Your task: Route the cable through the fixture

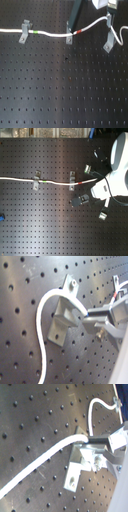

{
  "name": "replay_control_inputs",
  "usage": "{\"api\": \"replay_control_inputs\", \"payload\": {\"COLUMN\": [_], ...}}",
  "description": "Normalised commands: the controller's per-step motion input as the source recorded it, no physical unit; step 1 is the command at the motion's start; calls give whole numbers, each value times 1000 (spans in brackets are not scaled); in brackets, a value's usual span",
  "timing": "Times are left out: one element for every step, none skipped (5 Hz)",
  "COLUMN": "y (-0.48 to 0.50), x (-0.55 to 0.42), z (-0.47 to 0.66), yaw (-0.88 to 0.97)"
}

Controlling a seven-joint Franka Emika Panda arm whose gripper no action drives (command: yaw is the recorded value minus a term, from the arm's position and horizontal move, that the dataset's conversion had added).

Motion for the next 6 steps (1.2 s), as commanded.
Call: {"api": "replay_control_inputs", "payload": {"y": [-95, 83, 231, 104, -75, -227], "x": [-216, -132, -171, -57, -15, -10], "z": [127, 72, 7, 280, 667, 478], "yaw": [-526, -134, 177, 134, -11, -11]}}
